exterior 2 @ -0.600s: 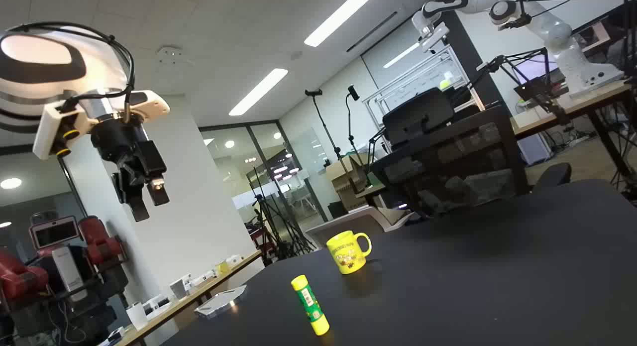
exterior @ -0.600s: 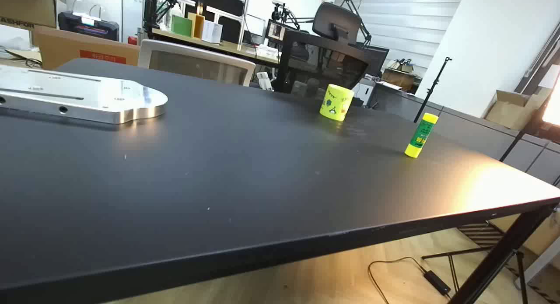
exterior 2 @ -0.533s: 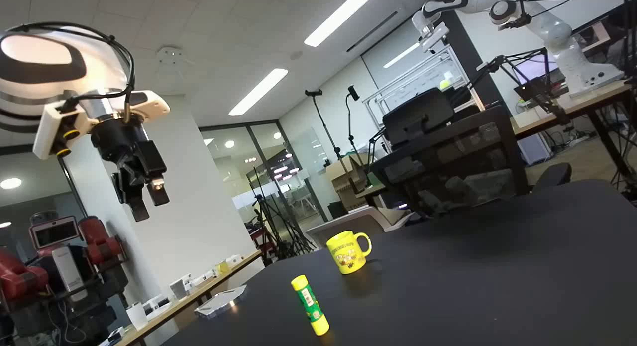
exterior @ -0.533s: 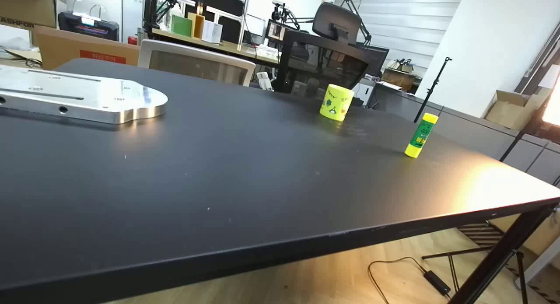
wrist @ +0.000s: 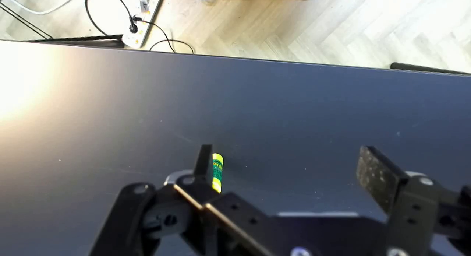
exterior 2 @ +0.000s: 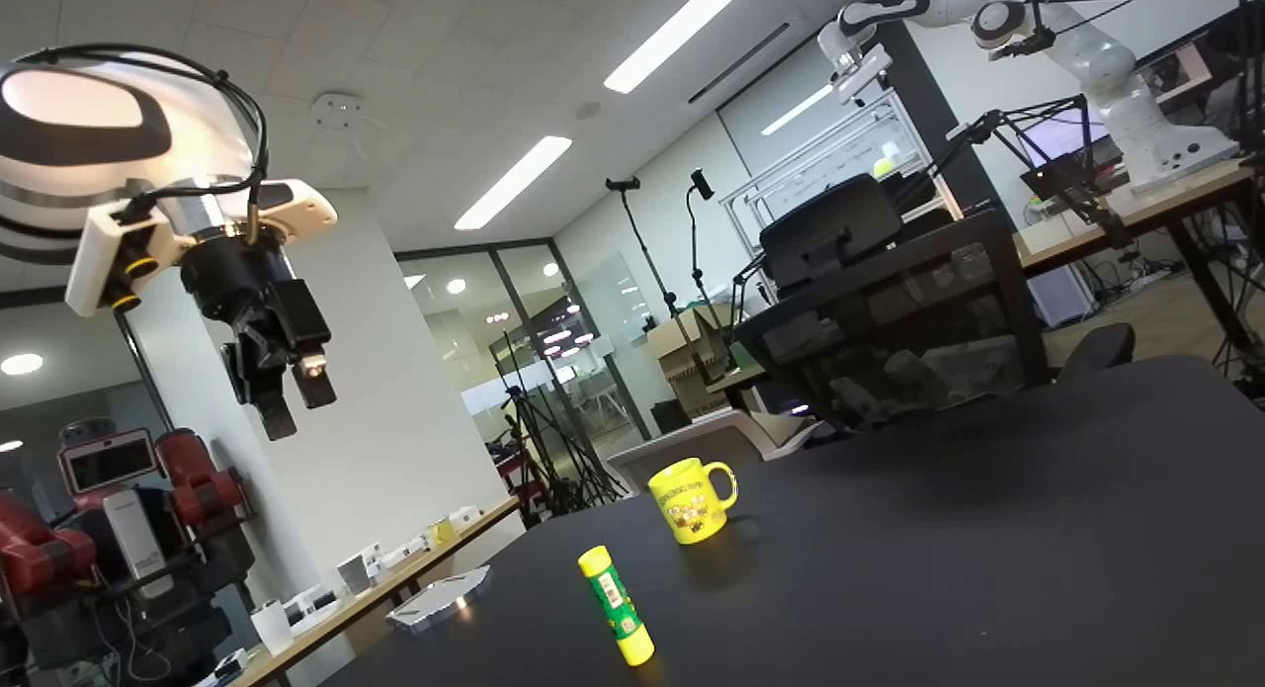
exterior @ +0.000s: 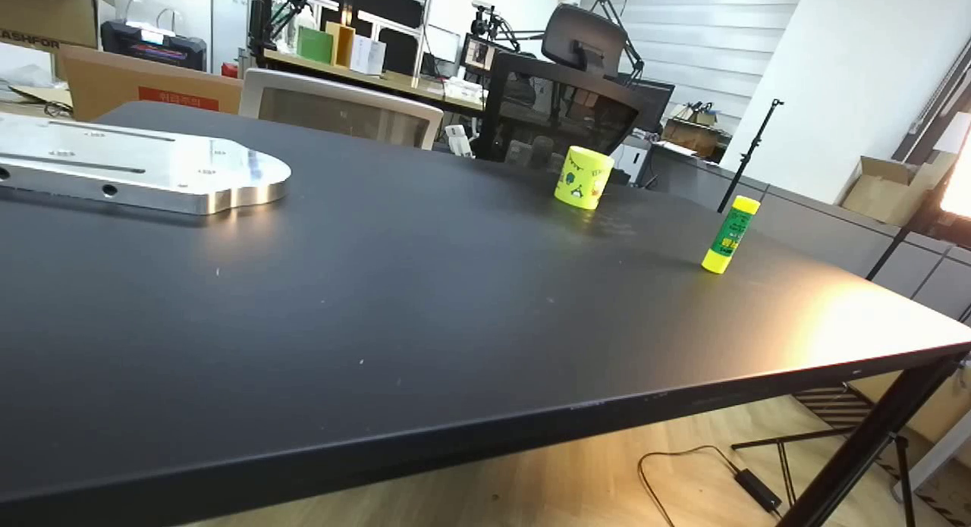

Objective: Put the glue stick inside the yellow mug

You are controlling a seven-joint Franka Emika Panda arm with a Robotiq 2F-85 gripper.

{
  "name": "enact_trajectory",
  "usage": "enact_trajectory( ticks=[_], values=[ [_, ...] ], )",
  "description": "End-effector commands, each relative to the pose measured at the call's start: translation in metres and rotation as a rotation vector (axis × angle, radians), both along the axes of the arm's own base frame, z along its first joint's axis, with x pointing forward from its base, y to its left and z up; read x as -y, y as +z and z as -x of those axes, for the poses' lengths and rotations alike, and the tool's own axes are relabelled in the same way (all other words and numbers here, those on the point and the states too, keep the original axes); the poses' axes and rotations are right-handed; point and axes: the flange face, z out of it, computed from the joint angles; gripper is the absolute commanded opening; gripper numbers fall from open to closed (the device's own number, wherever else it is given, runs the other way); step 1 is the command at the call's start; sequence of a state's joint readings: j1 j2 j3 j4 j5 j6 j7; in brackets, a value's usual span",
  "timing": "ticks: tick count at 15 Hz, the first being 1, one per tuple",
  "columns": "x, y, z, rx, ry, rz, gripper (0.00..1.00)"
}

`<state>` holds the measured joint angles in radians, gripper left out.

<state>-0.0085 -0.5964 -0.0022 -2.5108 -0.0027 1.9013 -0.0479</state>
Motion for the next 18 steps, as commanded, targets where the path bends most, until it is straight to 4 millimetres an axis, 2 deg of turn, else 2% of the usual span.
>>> enact_trajectory(
  ticks=[1,6,9,13,18],
  values=[
    [0.000,0.001,0.000,-0.001,0.000,0.000,1.00],
    [0.000,0.001,0.000,-0.001,0.000,0.000,1.00],
    [0.005,-0.001,-0.005,0.028,0.144,0.036,1.00],
    [0.021,-0.004,-0.016,0.063,0.380,0.051,1.00],
    [0.042,-0.018,-0.025,0.032,0.671,0.013,1.00]
  ],
)
